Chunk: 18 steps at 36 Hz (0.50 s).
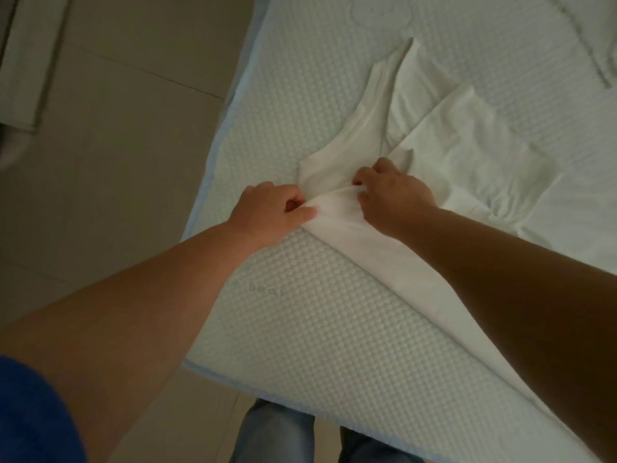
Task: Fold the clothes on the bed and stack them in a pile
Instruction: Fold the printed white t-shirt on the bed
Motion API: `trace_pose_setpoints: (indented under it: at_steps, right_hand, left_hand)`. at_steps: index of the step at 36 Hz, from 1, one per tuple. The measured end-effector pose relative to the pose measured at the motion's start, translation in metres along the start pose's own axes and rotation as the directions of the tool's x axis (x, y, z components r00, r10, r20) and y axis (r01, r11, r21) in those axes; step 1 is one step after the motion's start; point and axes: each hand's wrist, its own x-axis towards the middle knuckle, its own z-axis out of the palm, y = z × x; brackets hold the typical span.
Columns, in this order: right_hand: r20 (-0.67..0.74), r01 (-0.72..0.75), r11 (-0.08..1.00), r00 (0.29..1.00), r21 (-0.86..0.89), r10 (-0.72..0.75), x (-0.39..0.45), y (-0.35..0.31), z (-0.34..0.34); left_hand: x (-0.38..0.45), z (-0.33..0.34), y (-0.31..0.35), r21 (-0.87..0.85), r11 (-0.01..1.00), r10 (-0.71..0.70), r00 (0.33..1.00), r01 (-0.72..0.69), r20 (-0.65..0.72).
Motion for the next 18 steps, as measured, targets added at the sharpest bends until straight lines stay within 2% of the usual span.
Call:
trace_pose_setpoints:
  at_steps: [3, 7, 10, 15, 18]
  right_hand:
    - [-0.138, -0.068, 0.996, 0.988, 0.052, 0.074, 0.002, 0.003, -0.009]
    - [-0.329, -0.065, 0.985, 0.937, 0.16, 0.115, -0.007, 0.003, -0.013]
    - [-0.335, -0.08, 0.981, 0.932, 0.174, 0.136, -0.007, 0.003, -0.009]
    - [-0.209, -0.094, 0.972, 0.968, 0.217, 0.14, -0.001, 0.004, -0.004]
    - [-0.311, -0.015, 0.966, 0.945, 0.258, 0.097, -0.017, 0.007, -0.01]
  left_hand:
    - [0.0, 0.001, 0.001, -0.029, 0.999, 0.024, 0.999, -0.026, -0.037]
    - [0.002, 0.0, 0.006, -0.051, 0.995, 0.081, 0.986, -0.089, -0.149]
    - [0.005, 0.005, 0.006, -0.018, 0.999, 0.038, 0.98, -0.043, -0.193]
    - [0.013, 0.015, 0.014, 0.032, 0.989, -0.134, 0.968, 0.144, -0.213]
    - [0.015, 0.015, 0.021, 0.031, 0.974, -0.214, 0.957, 0.224, -0.198]
